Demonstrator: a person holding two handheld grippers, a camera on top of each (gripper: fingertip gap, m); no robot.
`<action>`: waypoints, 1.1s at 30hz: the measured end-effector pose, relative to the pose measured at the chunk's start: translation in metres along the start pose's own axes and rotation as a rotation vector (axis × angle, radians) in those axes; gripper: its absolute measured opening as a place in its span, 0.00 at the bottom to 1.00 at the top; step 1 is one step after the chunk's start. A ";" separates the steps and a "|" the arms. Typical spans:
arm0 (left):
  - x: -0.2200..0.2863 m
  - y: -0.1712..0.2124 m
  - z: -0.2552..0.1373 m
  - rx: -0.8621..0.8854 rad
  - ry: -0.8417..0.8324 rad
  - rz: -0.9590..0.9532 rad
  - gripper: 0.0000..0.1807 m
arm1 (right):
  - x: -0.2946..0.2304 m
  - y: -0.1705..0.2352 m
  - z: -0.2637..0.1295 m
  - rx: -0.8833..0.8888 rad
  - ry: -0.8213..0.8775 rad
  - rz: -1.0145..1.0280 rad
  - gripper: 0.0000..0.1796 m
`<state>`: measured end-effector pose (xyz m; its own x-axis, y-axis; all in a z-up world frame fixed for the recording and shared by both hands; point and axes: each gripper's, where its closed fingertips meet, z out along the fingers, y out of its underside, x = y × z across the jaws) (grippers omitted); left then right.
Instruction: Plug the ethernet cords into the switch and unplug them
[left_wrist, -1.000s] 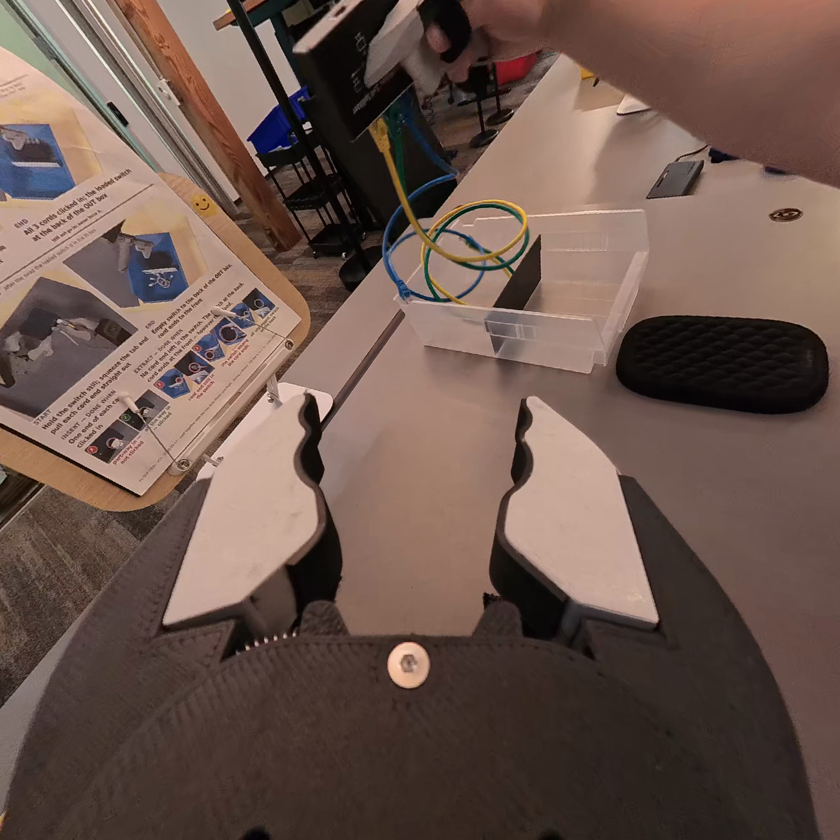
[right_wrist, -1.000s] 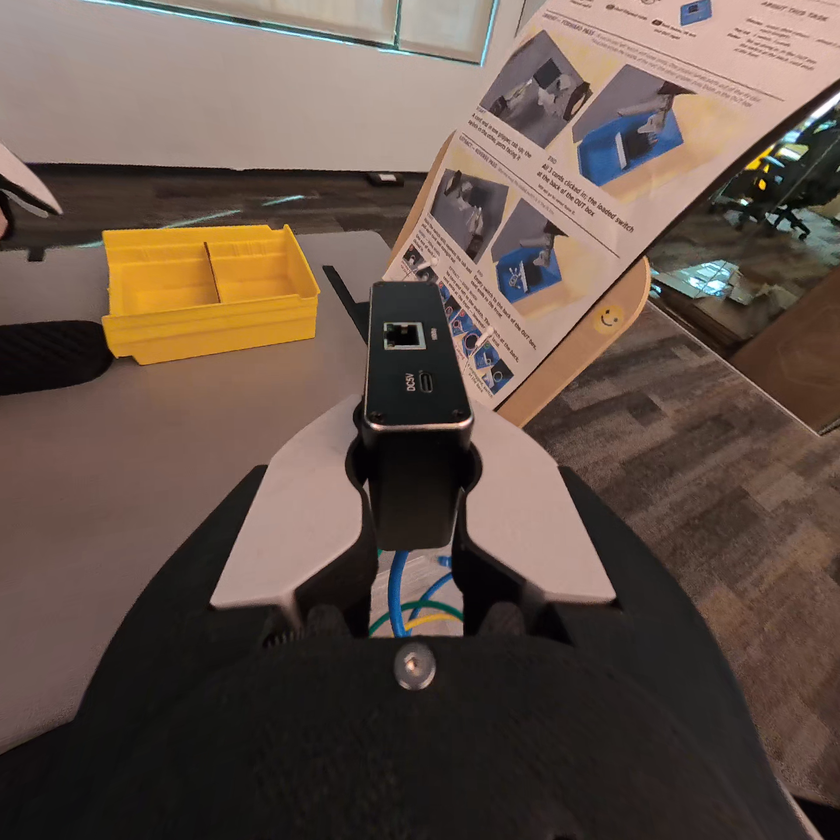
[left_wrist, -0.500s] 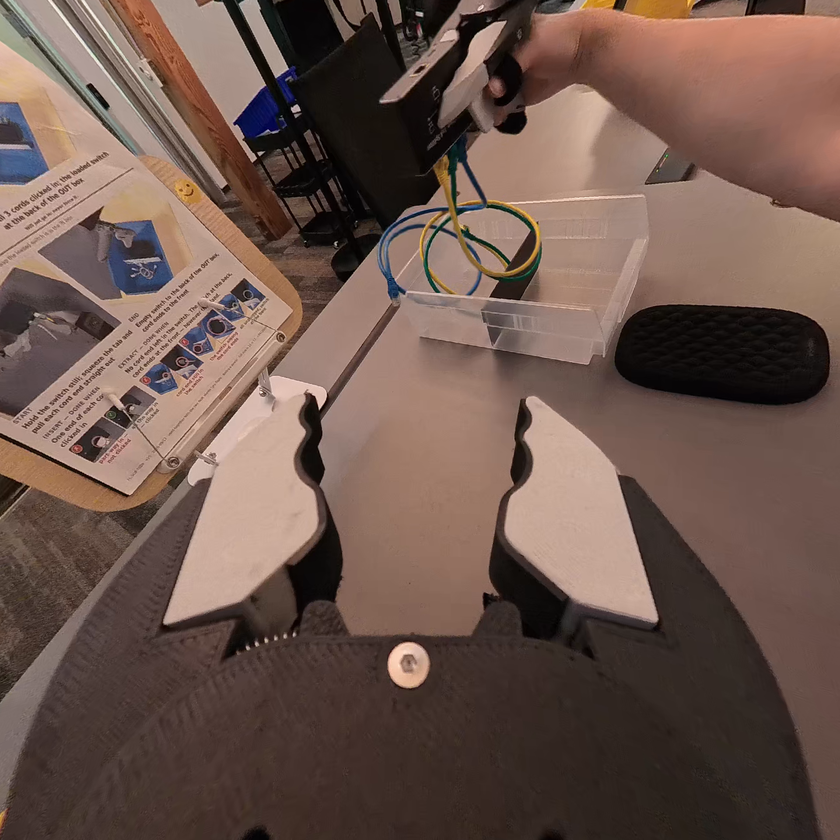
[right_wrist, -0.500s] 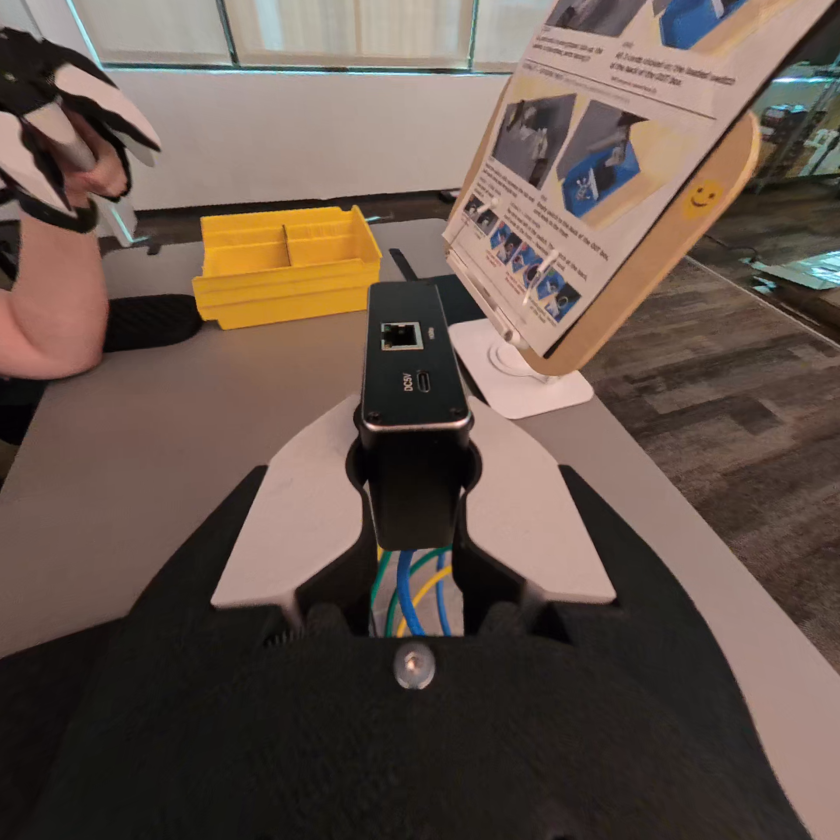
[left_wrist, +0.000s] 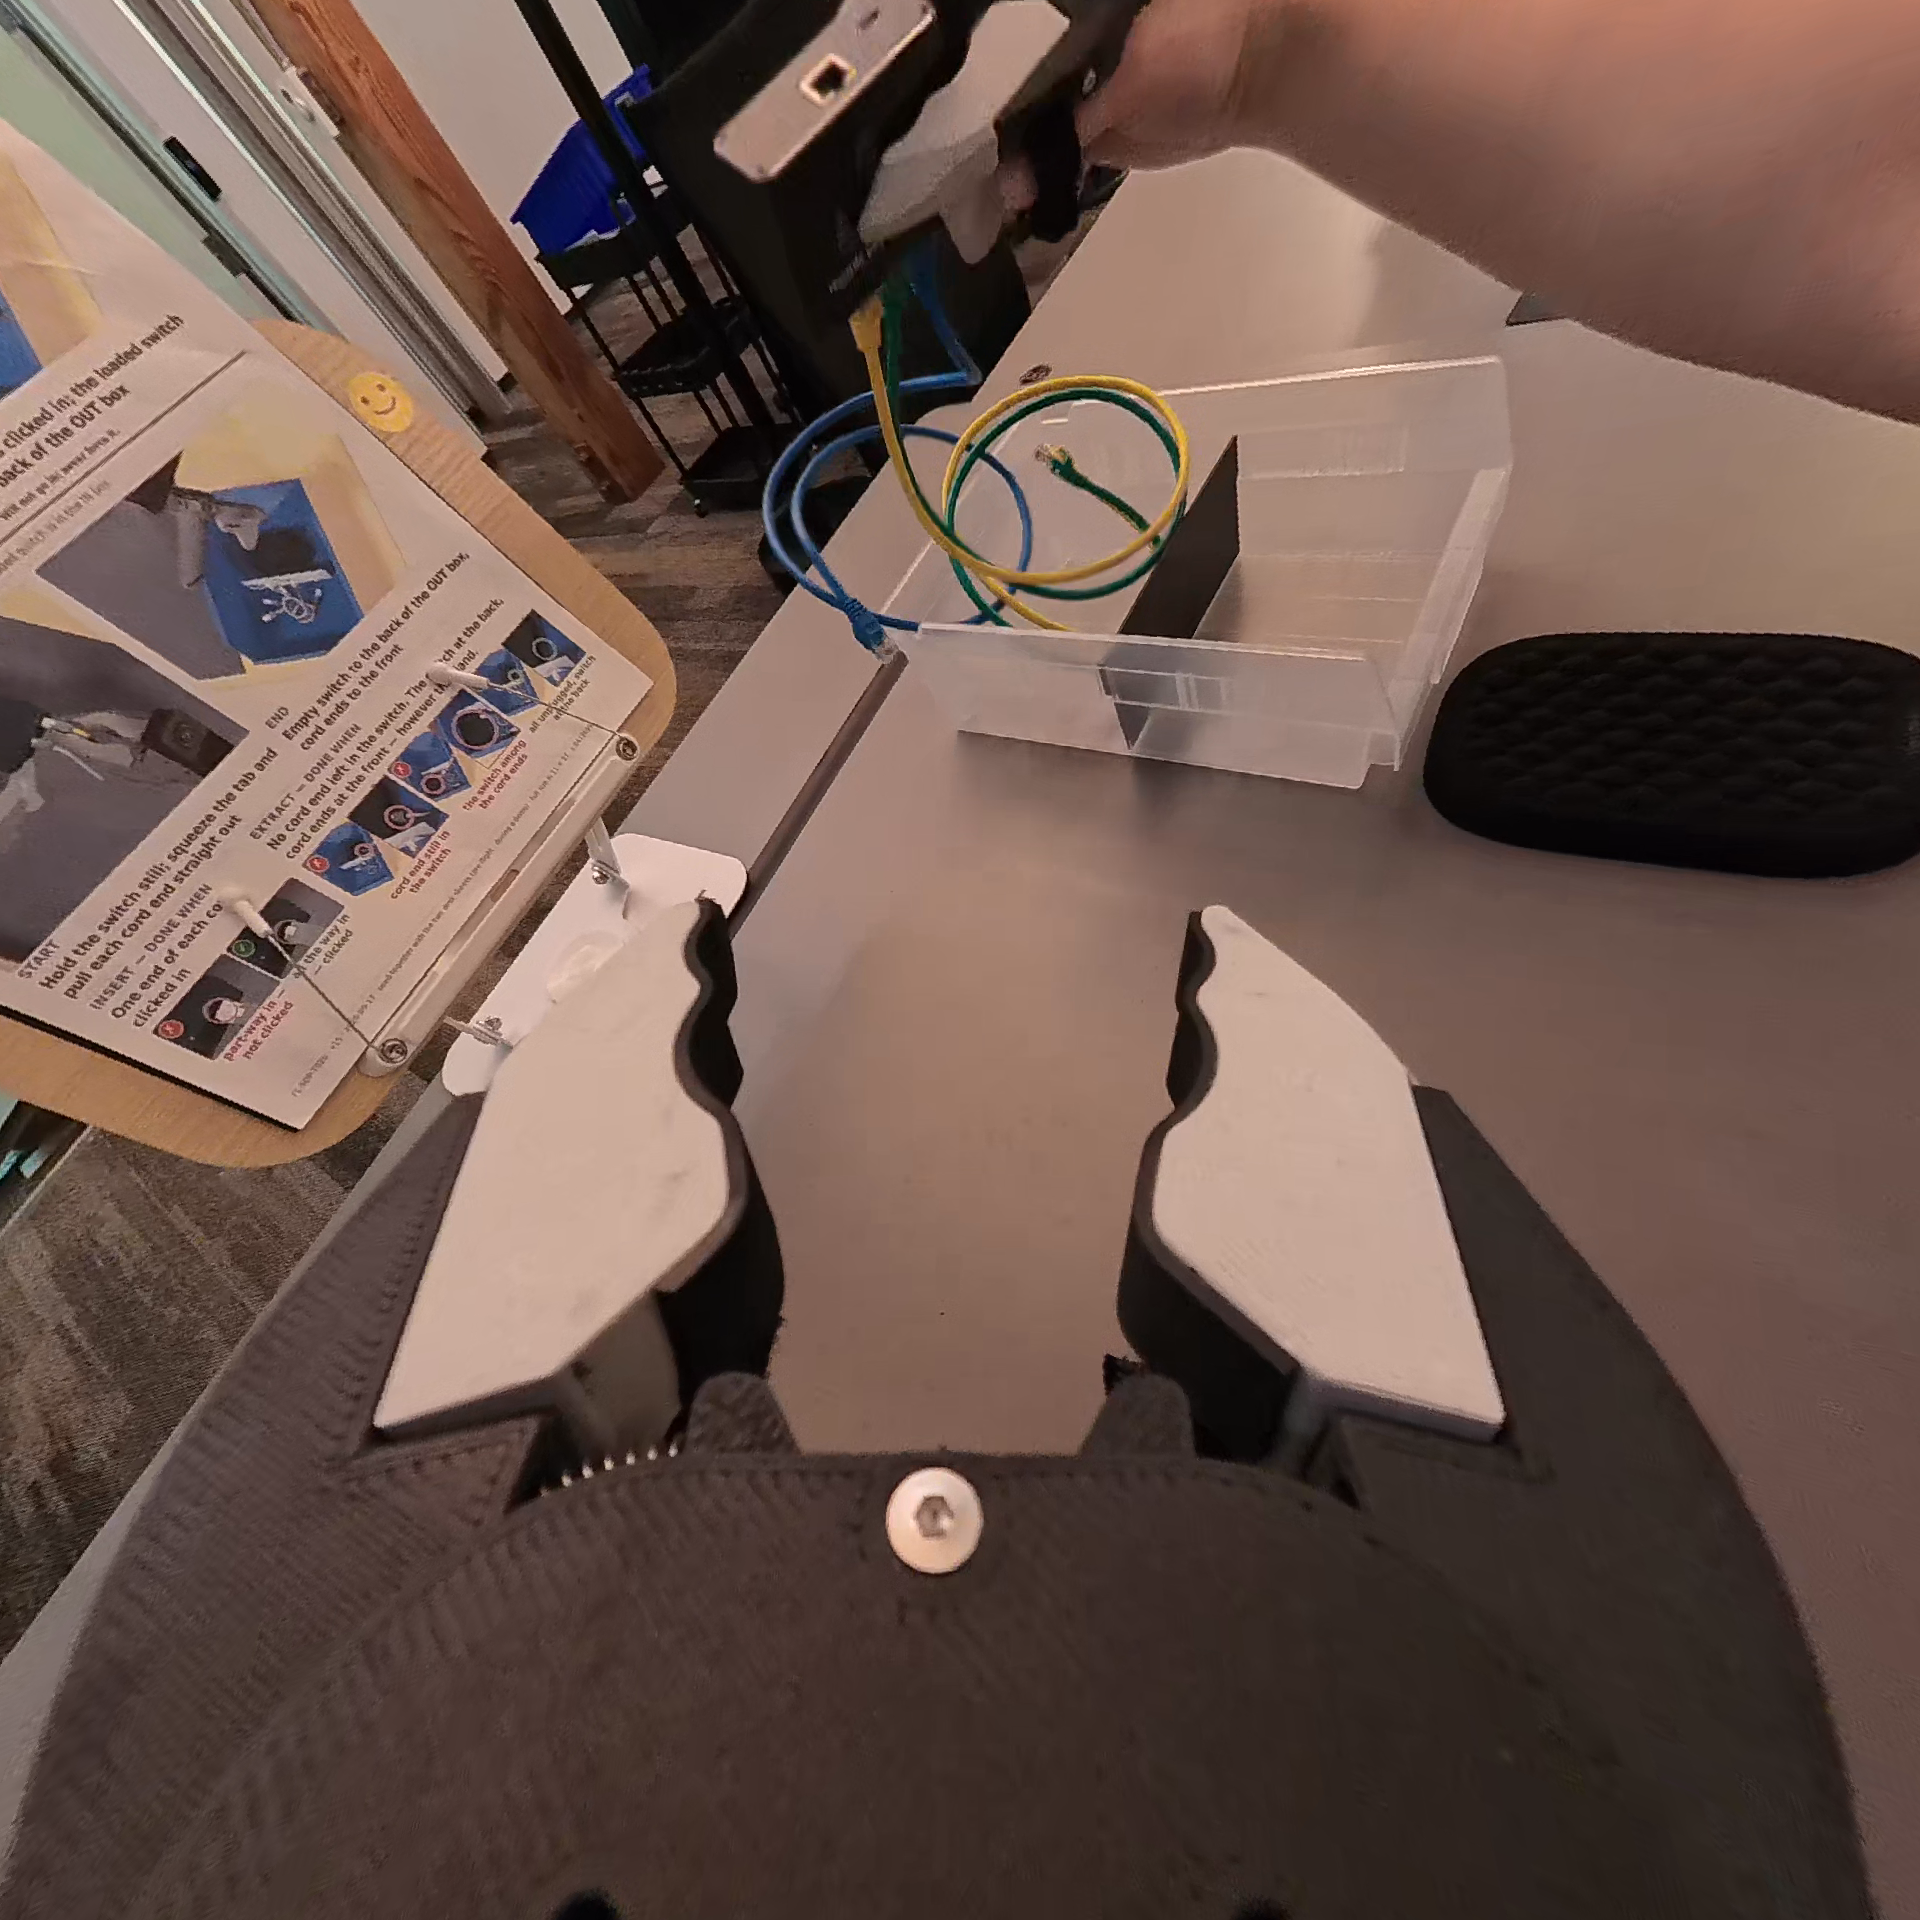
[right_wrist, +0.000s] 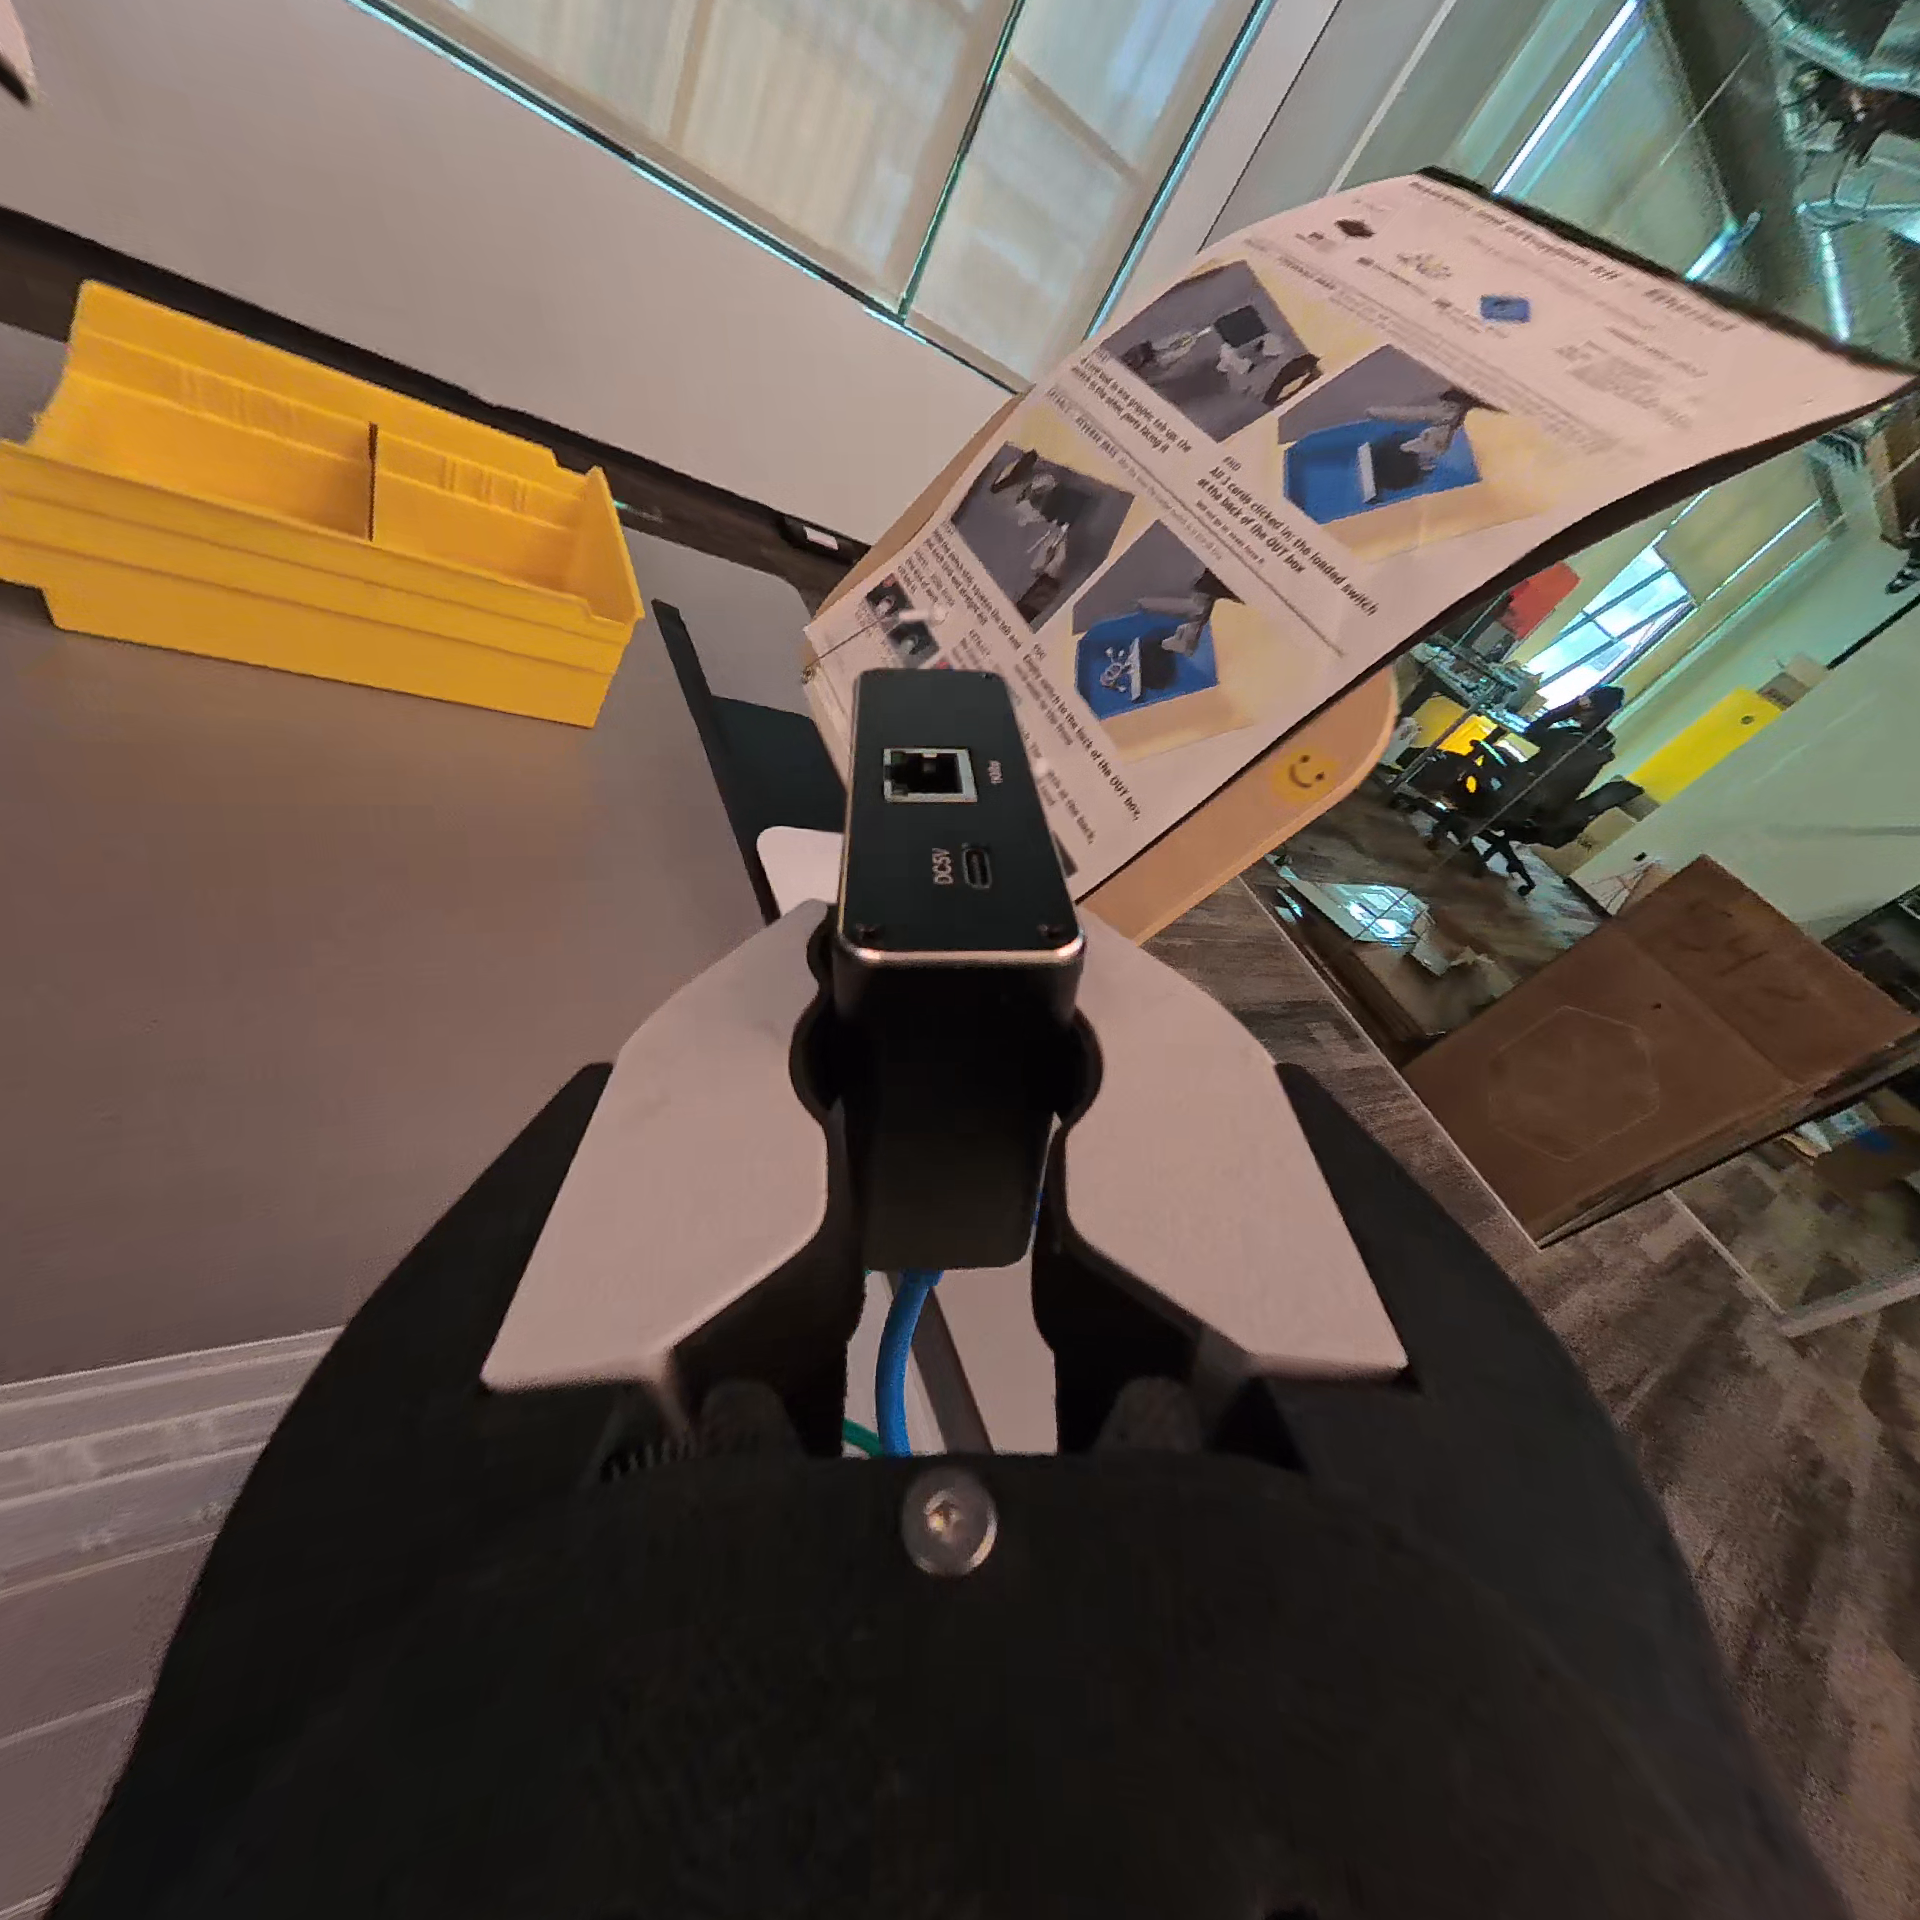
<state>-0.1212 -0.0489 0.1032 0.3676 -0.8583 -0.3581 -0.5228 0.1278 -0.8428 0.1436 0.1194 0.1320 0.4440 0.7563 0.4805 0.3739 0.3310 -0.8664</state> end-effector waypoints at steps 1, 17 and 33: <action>0.000 0.000 0.000 0.001 0.000 0.000 0.45 | -0.003 0.005 0.002 -0.007 -0.008 -0.004 0.20; 0.004 0.002 0.006 -0.019 0.015 0.011 0.44 | -0.060 0.102 -0.043 -0.344 -0.150 0.329 0.21; 0.011 0.005 0.015 -0.059 0.032 0.037 0.43 | -0.017 0.170 -0.003 -0.381 0.021 0.546 0.23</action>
<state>-0.1084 -0.0507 0.0894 0.3228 -0.8690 -0.3751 -0.5804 0.1313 -0.8037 0.2022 0.1608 -0.0235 0.6654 0.7464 -0.0078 0.3508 -0.3219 -0.8794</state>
